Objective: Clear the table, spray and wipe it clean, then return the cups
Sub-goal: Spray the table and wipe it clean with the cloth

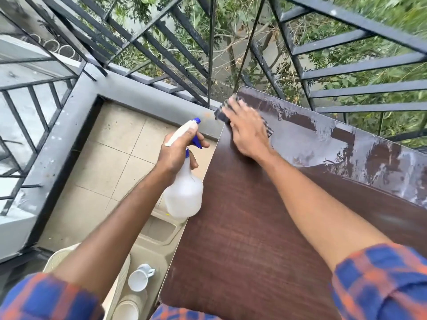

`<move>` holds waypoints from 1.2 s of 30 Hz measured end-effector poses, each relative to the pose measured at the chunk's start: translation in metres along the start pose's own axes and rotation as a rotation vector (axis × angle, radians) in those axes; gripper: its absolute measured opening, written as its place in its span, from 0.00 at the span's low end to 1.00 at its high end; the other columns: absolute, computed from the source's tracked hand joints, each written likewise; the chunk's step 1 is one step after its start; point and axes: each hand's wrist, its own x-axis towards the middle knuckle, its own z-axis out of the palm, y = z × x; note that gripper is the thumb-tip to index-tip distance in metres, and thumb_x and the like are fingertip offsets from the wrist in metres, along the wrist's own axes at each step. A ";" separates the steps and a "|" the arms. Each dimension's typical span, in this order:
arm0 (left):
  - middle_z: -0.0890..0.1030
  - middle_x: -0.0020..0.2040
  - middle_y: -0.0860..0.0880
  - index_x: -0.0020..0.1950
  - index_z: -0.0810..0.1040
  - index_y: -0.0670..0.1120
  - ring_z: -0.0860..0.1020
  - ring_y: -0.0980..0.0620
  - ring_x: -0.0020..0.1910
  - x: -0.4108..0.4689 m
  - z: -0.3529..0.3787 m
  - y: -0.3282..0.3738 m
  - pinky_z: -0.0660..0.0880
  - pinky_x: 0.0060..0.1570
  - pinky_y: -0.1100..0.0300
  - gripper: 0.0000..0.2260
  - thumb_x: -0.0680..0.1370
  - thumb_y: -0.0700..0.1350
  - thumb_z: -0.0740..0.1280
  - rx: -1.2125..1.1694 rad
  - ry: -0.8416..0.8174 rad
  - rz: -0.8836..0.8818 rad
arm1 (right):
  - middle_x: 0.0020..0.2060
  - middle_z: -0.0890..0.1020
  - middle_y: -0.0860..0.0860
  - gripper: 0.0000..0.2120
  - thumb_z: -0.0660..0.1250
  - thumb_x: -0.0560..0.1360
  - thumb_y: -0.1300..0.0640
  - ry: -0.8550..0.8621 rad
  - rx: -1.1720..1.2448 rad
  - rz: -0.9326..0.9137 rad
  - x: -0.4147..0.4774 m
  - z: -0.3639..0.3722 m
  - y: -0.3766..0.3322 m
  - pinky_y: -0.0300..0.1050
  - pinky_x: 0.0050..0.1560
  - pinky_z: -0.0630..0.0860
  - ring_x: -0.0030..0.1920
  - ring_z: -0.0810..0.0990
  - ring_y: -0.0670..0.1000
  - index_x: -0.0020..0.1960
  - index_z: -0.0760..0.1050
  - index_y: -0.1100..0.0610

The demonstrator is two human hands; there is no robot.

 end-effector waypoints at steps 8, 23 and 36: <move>0.84 0.43 0.44 0.46 0.79 0.40 0.69 0.41 0.29 0.006 0.012 0.007 0.68 0.26 0.60 0.18 0.85 0.52 0.60 -0.003 -0.034 -0.002 | 0.79 0.63 0.50 0.23 0.57 0.82 0.54 -0.127 -0.052 -0.140 0.001 -0.004 0.021 0.57 0.78 0.59 0.79 0.60 0.56 0.78 0.66 0.47; 0.84 0.45 0.40 0.47 0.77 0.41 0.68 0.47 0.18 -0.013 0.029 0.015 0.66 0.24 0.61 0.15 0.85 0.50 0.60 -0.055 -0.068 -0.005 | 0.82 0.54 0.50 0.26 0.53 0.85 0.56 0.110 0.006 0.633 -0.033 -0.052 0.108 0.54 0.80 0.48 0.82 0.50 0.54 0.81 0.56 0.47; 0.86 0.44 0.41 0.46 0.79 0.41 0.75 0.38 0.35 -0.022 0.056 0.000 0.71 0.26 0.58 0.16 0.84 0.51 0.61 -0.009 -0.052 0.021 | 0.82 0.56 0.49 0.28 0.58 0.82 0.55 -0.022 -0.041 0.081 -0.065 -0.004 0.016 0.53 0.79 0.48 0.81 0.54 0.53 0.81 0.57 0.49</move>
